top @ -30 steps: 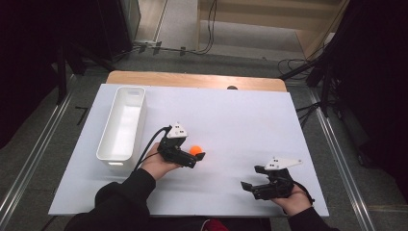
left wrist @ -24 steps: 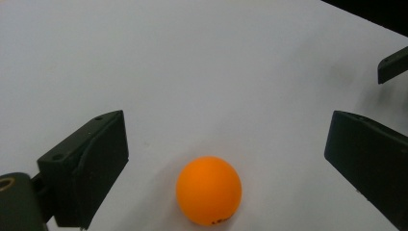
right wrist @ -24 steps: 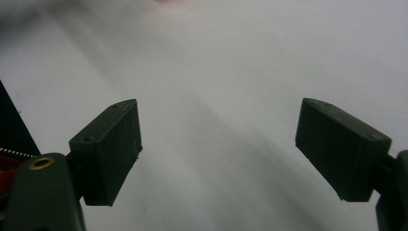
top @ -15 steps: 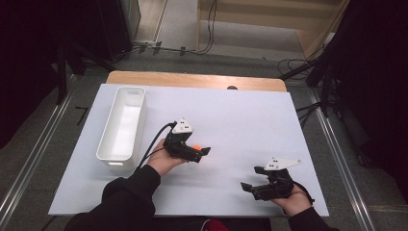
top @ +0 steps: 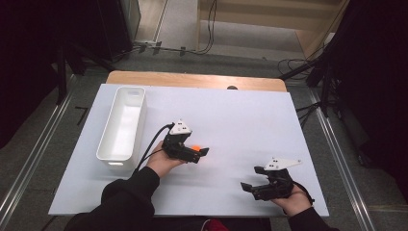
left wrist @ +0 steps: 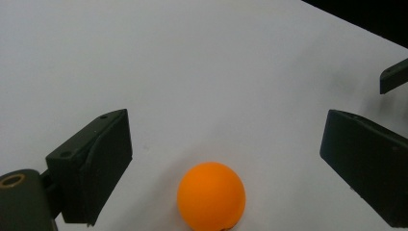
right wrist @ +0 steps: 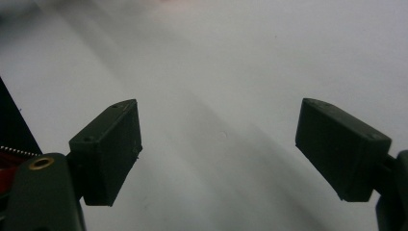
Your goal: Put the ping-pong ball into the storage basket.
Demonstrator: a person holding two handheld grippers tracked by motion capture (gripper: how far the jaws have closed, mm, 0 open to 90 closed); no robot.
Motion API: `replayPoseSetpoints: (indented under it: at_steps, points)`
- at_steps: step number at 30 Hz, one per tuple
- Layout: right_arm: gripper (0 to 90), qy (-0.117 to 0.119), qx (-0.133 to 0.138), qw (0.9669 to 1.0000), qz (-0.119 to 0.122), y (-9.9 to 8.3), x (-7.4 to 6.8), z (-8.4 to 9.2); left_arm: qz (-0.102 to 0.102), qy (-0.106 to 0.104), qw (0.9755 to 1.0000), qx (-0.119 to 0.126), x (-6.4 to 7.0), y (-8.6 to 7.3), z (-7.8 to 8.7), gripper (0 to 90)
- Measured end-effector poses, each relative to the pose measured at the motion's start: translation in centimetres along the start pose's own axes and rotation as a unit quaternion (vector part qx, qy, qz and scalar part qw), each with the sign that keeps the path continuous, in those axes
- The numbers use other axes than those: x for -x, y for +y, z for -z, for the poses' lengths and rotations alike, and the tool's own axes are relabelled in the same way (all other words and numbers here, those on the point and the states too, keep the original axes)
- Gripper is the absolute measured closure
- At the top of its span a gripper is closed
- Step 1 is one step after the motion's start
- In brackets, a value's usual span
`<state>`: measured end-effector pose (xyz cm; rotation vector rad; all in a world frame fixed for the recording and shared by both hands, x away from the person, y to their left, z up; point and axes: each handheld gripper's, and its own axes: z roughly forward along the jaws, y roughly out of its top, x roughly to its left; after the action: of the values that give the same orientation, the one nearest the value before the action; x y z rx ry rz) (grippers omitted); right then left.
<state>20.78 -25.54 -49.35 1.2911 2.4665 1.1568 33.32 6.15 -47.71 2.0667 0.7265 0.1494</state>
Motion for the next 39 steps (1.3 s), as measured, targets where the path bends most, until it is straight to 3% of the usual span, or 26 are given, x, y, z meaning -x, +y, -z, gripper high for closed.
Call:
replayPoseSetpoints:
  at_steps: [5,7,16,23,30,37,39]
  points:
    - [15.0,0.000,0.000,1.0000,0.001,0.0,0.0,0.0,0.003,-0.009,0.9999,-0.010,-0.1,-0.3,-0.4,4.3]
    - [15.0,-0.001,0.001,1.0000,0.005,0.0,0.0,0.0,-0.004,0.000,0.9999,-0.015,0.0,-0.6,-0.7,4.3]
    - [15.0,-0.001,0.001,1.0000,0.003,0.0,0.0,0.0,-0.012,-0.008,0.9997,-0.022,-0.2,-1.2,-1.1,4.3]
    - [14.9,-0.001,0.001,1.0000,0.006,-0.1,0.0,0.0,-0.016,0.001,0.9991,-0.038,-0.1,-1.8,-1.6,4.3]
    - [15.0,-0.001,-0.001,1.0000,0.007,-0.1,-0.1,0.0,-0.034,0.017,0.9968,-0.070,0.0,-2.6,-2.6,5.8]
    - [15.0,-0.003,-0.001,1.0000,0.006,-0.1,-0.1,0.0,-0.054,0.023,0.9953,-0.077,0.5,-2.6,-2.7,8.3]
    - [15.0,-0.003,-0.003,1.0000,0.006,-0.1,-0.1,0.0,-0.060,0.027,0.9946,-0.080,0.6,-2.7,-2.8,14.8]
